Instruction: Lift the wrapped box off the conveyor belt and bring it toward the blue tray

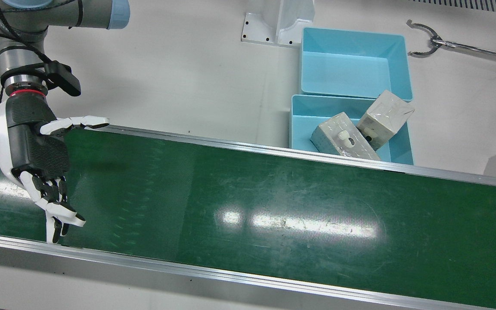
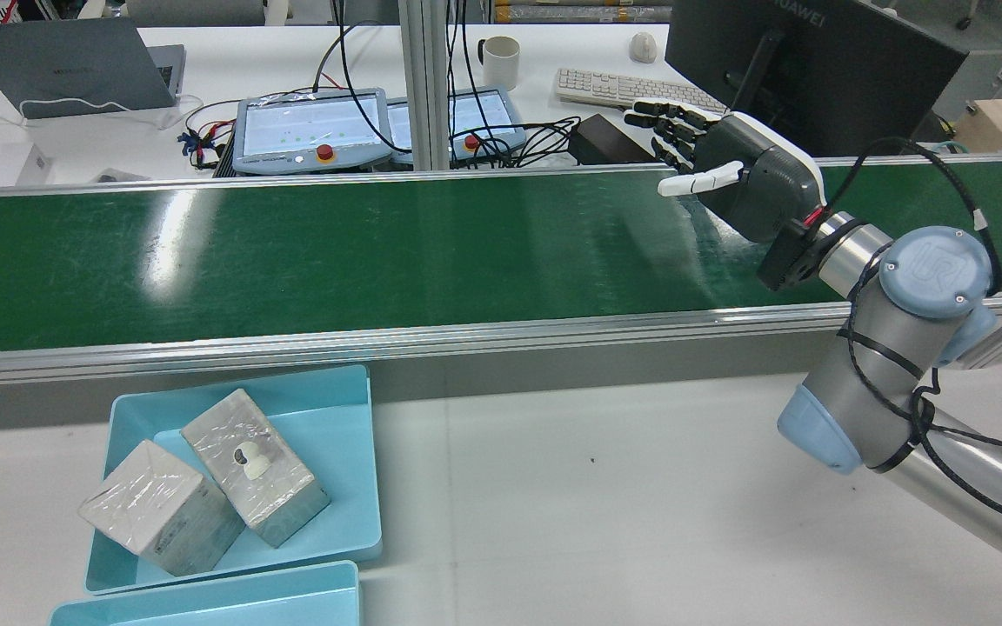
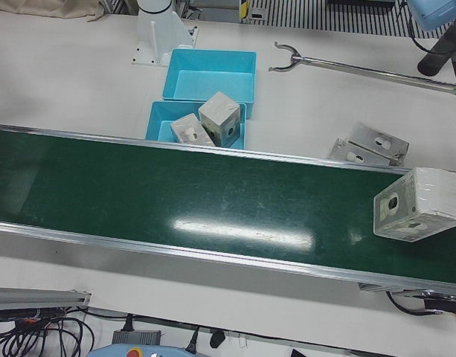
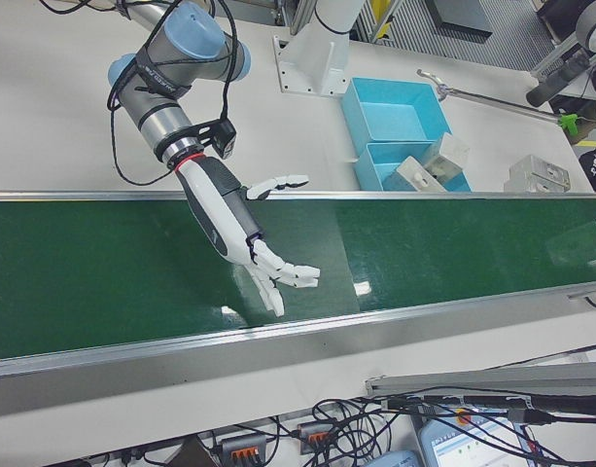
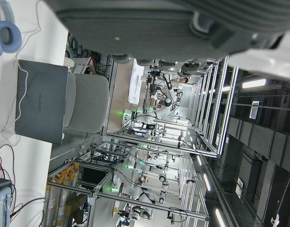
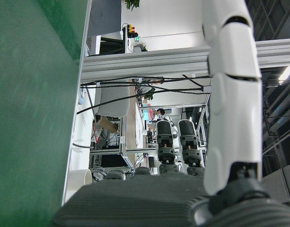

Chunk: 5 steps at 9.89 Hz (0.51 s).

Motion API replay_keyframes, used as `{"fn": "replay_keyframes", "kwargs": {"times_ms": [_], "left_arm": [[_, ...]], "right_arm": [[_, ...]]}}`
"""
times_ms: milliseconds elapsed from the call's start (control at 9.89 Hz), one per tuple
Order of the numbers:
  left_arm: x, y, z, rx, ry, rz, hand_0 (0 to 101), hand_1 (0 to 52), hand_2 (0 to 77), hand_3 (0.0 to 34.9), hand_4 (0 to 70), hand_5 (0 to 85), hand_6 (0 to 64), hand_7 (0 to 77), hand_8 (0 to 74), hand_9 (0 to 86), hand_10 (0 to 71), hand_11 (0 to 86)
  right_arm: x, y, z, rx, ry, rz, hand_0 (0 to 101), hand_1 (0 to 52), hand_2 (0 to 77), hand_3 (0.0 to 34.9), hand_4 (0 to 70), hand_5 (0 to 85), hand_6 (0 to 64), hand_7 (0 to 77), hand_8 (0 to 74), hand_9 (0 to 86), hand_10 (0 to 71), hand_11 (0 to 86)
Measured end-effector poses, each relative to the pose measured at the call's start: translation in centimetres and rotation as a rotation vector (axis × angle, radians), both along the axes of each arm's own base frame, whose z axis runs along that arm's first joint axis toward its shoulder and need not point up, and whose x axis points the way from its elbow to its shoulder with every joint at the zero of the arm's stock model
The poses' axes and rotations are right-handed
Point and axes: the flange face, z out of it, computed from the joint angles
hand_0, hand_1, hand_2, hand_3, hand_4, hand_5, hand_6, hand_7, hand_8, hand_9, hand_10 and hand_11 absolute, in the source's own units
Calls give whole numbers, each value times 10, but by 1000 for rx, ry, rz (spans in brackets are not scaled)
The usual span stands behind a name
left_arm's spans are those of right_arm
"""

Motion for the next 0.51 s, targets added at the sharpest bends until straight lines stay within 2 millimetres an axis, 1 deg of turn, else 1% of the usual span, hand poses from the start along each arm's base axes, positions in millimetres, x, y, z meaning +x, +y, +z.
{"fn": "replay_keyframes", "kwargs": {"times_ms": [101,202,404,505], "left_arm": [[0,0,0,0,0,0,0,0,5,0,0,11,0,5,5,0,0,5],[0,0,0,0,0,0,0,0,5,0,0,11,0,5,5,0,5,0],[0,0,0,0,0,0,0,0,11,0,0,11,0,5,5,0,5,5],[0,0,0,0,0,0,0,0,11,0,0,11,0,5,5,0,5,0]], "right_arm": [[-1,0,0,0,0,-1,492,153,131,44,115,213,38,185,0,22,0,16],[-1,1,0,0,-1,-2,490,164,136,44,115,213,44,191,0,22,0,16],[-3,1,-2,3,-3,-4,490,164,136,45,115,213,44,191,0,38,0,16],[-4,0,-3,5,-4,-5,490,142,142,45,115,213,44,191,0,38,0,16]]}}
